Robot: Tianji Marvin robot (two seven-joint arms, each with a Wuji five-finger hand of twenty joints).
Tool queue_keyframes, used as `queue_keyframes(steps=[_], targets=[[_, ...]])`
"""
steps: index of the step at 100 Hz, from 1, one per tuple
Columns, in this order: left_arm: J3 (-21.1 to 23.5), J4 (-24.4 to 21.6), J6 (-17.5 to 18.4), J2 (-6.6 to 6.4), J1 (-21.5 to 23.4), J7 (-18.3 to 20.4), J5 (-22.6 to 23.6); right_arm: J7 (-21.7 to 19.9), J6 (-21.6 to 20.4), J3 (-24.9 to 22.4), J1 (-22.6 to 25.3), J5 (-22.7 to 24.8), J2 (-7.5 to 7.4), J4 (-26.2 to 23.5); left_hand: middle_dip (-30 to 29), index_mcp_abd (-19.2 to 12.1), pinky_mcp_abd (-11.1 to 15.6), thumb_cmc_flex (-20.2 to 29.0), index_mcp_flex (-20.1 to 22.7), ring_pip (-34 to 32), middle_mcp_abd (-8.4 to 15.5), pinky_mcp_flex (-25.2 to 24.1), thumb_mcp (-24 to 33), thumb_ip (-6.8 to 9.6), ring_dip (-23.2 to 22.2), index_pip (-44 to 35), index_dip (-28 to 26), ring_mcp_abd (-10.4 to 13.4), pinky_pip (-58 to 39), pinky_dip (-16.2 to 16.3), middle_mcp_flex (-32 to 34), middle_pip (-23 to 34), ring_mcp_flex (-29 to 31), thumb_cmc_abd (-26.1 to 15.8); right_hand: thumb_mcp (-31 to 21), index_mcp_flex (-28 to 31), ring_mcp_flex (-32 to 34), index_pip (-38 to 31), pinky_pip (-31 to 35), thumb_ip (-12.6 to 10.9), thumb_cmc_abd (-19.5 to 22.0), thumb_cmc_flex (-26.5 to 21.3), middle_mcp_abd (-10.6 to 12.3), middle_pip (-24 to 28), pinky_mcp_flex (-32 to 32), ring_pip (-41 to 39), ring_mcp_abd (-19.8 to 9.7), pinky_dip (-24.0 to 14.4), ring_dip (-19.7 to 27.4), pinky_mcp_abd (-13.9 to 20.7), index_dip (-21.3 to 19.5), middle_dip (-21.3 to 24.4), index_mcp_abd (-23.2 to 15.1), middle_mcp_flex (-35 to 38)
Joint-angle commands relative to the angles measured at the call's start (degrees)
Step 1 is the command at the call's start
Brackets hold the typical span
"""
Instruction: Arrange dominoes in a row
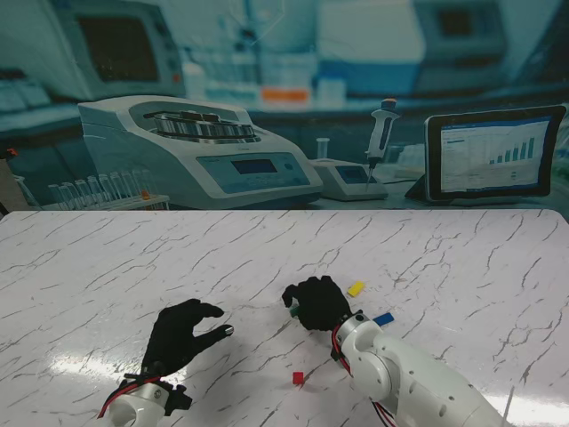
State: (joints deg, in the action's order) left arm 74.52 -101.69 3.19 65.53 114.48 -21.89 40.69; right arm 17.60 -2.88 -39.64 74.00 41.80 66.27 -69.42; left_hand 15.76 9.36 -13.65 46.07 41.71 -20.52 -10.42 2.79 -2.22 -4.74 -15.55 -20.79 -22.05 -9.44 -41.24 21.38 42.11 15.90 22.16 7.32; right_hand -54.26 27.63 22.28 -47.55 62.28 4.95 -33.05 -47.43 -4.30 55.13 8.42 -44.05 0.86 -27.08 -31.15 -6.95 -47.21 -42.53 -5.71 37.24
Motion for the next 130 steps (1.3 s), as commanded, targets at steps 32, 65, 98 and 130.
queue_keyframes(steps=[32, 65, 98, 130], targets=[[-0.1, 0.2, 1.3, 0.39, 0.4, 0.3, -0.3, -2.7, 0.2, 0.8, 1.1, -0.7, -0.05, 1.0, 0.7, -1.6, 0.2, 0.4, 1.1, -0.6, 1.1, 0.0, -1.4, -1.08, -0.9, -0.6, -0.9, 0.2, -2.3, 0.9, 1.2, 1.0, 0.7, -1.7, 3.2, 4.0, 4.5, -3.9, -0.2, -1.2, 1.6, 1.3, -0.8, 1.4, -1.4, -5.4, 4.6, -0.6, -4.3, -4.5, 3.8, -0.9, -1.2, 0.2], [-0.1, 0.3, 1.1, 0.48, 0.5, -0.2, -0.2, -4.4, 1.4, 1.0, 0.9, -0.7, -0.37, 0.6, 0.8, -1.7, 0.3, 0.7, 1.3, -0.8, 1.1, 0.2, -1.2, -1.03, -1.0, -0.9, -1.0, 0.1, -2.4, 1.0, 1.4, 1.2, 1.0, -1.6, 3.4, 6.6, 1.5, -10.6, -2.0, -3.8, 2.4, 3.1, -1.1, 0.7, -3.9, -4.1, 5.2, -1.1, -4.2, -3.8, 1.2, -0.5, -2.1, -3.5], [-0.2, 0.3, 1.0, 0.53, 0.6, -0.4, -0.3, -4.1, 2.1, 1.2, 0.9, 0.7, -0.63, 0.3, 1.0, -1.5, 0.4, 1.2, 1.5, -1.0, 0.9, 0.4, -1.2, -1.0, -1.1, -1.7, -1.3, -0.2, -2.6, 1.0, 1.7, 1.4, 1.2, -1.7, -2.8, 7.9, -3.8, -12.3, -4.0, -12.2, -0.7, 9.2, -3.1, -3.4, -7.3, -1.0, 6.3, -1.8, -2.6, -3.6, -2.2, 1.7, -2.7, -12.7], [-0.3, 0.4, 0.9, 0.55, 0.6, -0.4, -0.4, -0.6, 3.0, -0.3, 2.4, 2.9, -0.51, -1.7, 1.0, -1.4, 0.0, 1.3, 1.5, -1.3, 0.7, 0.5, -1.2, -0.99, -1.3, -1.9, -1.2, -0.4, -3.0, 1.2, 1.8, 1.6, 1.4, -1.7, -4.6, 10.1, -7.8, -11.0, -3.5, -11.8, -3.7, 10.5, -4.2, -6.5, -11.1, 0.2, 6.8, -1.4, -1.4, -3.4, -2.0, 3.7, -5.4, -17.0]])
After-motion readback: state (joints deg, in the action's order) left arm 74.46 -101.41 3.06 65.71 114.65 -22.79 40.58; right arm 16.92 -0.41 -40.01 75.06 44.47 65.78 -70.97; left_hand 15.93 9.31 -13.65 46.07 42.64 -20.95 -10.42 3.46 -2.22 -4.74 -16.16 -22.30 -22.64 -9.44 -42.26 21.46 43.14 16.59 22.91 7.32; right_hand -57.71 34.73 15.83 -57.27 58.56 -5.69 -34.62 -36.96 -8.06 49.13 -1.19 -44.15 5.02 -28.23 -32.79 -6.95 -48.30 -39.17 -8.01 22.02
